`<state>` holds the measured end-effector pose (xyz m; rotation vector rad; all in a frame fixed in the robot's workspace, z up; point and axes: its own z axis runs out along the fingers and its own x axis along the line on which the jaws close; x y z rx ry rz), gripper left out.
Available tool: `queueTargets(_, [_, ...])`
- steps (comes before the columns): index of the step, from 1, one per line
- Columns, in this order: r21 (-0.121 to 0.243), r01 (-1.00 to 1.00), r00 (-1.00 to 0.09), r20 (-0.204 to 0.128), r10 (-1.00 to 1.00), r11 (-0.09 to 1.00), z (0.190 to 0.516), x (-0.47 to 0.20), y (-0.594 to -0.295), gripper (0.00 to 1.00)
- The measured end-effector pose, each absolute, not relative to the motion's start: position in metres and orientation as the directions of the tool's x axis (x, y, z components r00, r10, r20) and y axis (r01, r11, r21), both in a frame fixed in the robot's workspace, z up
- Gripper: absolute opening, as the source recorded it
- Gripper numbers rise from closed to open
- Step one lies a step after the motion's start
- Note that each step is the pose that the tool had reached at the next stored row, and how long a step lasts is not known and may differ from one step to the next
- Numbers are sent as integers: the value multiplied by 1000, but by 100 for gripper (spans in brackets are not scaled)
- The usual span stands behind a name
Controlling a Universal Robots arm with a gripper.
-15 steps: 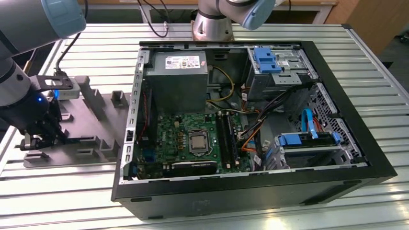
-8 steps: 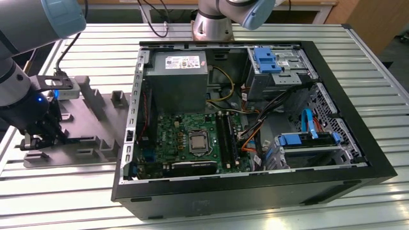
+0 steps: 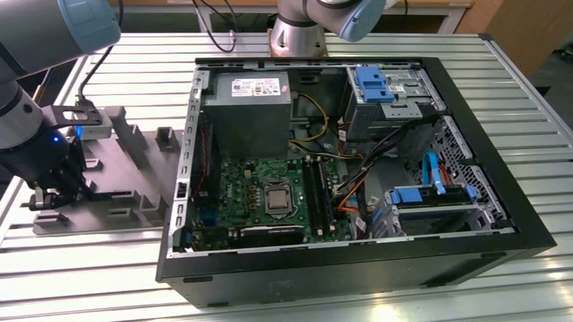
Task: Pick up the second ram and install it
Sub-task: 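Pick up the second ram and move it above second insertion slot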
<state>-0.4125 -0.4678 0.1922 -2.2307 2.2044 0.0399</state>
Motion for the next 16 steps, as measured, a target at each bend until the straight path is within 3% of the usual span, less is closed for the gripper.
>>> queueTargets(16, [14, -1000, 12, -22, -1000, -12, 198, -412, -468, 14])
